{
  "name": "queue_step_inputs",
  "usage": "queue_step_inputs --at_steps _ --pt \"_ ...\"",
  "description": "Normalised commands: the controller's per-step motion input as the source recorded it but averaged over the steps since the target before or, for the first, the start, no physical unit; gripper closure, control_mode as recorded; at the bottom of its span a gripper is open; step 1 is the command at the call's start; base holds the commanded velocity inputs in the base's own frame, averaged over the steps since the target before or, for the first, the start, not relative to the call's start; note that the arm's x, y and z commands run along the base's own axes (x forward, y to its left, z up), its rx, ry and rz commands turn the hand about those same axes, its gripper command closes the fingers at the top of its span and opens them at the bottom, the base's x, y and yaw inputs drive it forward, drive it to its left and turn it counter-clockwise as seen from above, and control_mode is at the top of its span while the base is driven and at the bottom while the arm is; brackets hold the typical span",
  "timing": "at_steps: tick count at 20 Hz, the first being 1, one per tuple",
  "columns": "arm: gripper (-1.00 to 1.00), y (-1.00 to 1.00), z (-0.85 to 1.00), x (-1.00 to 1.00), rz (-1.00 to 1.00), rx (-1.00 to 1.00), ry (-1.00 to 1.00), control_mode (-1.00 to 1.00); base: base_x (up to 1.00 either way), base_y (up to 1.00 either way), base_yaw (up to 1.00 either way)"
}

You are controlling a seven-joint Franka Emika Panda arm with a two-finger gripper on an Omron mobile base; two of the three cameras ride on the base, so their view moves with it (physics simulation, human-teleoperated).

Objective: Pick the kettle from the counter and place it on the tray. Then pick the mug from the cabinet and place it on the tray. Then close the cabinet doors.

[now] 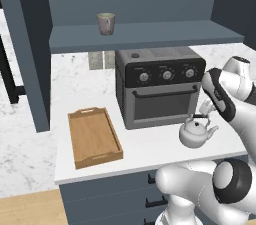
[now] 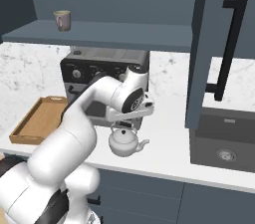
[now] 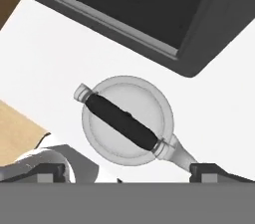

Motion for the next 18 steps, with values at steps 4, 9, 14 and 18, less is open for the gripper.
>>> queue_step_inputs --at_steps 4,9,14,18 --pt "-1.00 -0.07 -0.14 0.00 0.28 0.00 -0.02 -1.00 0.00 0.00 0.00" --pt "-1.00 -0.02 -0.16 0.00 0.25 0.00 -0.08 -1.00 0.00 0.00 0.00" --pt "-1.00 0.00 -0.22 0.00 0.20 0.03 -0.07 -1.00 0.00 0.00 0.00" --pt "-1.00 0.00 -0.21 0.00 0.18 0.05 -0.07 -1.00 0.00 0.00 0.00"
